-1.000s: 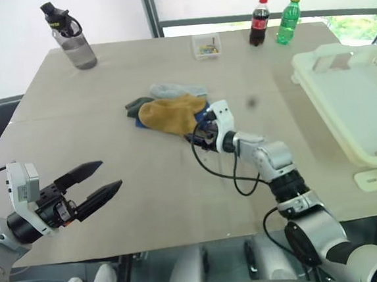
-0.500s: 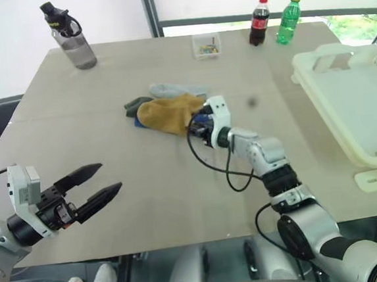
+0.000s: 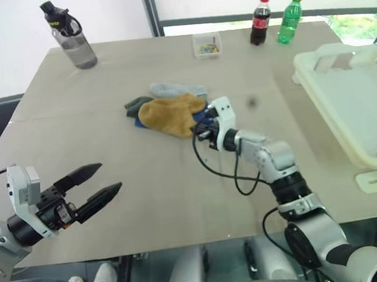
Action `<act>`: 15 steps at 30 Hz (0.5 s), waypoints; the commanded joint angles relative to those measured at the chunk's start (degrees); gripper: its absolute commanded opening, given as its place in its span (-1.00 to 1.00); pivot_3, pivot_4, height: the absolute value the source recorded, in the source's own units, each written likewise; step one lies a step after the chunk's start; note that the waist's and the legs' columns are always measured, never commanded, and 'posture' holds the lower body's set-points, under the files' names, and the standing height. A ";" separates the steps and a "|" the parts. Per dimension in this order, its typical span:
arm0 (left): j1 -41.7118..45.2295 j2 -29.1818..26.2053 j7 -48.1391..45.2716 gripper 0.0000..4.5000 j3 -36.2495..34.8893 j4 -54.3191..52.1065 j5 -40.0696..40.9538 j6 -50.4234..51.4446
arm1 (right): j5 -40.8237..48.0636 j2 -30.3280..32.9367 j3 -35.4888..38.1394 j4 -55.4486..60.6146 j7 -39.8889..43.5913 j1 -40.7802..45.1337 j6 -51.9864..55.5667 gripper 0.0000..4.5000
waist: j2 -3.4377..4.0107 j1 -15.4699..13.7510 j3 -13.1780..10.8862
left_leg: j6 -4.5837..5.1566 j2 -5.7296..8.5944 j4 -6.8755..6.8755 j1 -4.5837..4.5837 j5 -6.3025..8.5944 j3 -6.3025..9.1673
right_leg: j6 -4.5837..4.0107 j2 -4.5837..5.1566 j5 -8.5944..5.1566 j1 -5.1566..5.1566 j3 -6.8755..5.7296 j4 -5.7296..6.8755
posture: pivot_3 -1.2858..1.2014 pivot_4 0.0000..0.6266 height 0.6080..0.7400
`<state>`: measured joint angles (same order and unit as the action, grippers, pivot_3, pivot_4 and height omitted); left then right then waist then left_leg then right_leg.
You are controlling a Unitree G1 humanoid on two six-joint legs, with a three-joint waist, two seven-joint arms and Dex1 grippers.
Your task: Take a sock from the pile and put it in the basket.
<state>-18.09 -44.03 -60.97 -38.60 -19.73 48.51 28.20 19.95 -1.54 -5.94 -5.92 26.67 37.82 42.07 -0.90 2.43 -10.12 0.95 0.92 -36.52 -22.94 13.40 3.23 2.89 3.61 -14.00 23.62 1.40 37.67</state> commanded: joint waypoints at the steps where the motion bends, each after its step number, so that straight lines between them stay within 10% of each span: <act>1: 0.22 -0.23 -0.25 1.00 -0.80 -0.80 0.06 -0.93 | 3.82 2.71 0.31 8.98 2.29 -2.16 4.82 -1.00 | 0.00 -0.01 0.00 | 0.00 0.00 0.00 0.01 0.00 0.00 | 0.00 0.00 0.00 -0.01 0.00 0.00 | 0.03 -0.52 1.00; 15: 1.37 -0.77 -1.19 1.00 0.39 0.62 -0.40 -1.00 | 12.59 22.14 9.02 21.73 1.88 -14.46 30.27 -1.00 | -0.03 -0.16 0.00 | 0.01 -0.01 0.00 0.01 0.00 -0.06 | 0.00 0.01 -0.02 -0.04 0.01 -0.06 | 0.03 -0.52 1.00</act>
<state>-16.82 -44.14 -61.41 -37.59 -18.90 48.32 28.09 31.31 18.08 0.82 13.16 28.03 23.84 69.93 -0.93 2.27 -10.12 0.96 0.90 -36.52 -22.94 13.40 3.17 2.89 3.63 -14.02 23.58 1.41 37.60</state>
